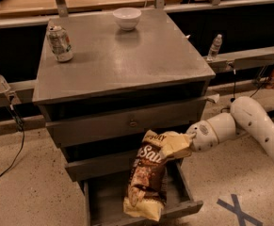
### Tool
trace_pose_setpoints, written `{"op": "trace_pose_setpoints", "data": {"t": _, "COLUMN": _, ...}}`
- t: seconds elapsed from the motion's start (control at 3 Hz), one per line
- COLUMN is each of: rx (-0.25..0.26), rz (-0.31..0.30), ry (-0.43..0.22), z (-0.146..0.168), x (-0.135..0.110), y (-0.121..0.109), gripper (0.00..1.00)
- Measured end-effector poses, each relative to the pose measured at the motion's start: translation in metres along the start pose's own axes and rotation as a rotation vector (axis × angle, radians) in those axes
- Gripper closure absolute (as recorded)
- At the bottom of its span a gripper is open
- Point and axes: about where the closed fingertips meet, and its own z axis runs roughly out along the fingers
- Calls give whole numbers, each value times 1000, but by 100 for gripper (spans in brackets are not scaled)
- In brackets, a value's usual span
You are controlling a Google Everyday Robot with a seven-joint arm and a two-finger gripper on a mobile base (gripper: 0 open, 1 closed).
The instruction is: Pick brown chip bag from bottom drawer and place on counter
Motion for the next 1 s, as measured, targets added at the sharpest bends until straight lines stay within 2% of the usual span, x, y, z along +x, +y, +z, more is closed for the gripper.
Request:
{"op": "trace_pose_setpoints", "data": {"t": 0.33, "rx": 33, "rz": -169, "ry": -18, "z": -32, "x": 11, "y": -71, "gripper": 100}}
{"op": "trace_pose_setpoints", "data": {"t": 0.67, "rx": 27, "rz": -246, "ry": -48, "z": -43, "x": 25, "y": -116, "gripper": 100}}
{"op": "trace_pose_setpoints", "data": {"t": 1.0, "rx": 41, "rz": -303, "ry": -8, "z": -71, "x": 71, "y": -177, "gripper": 100}}
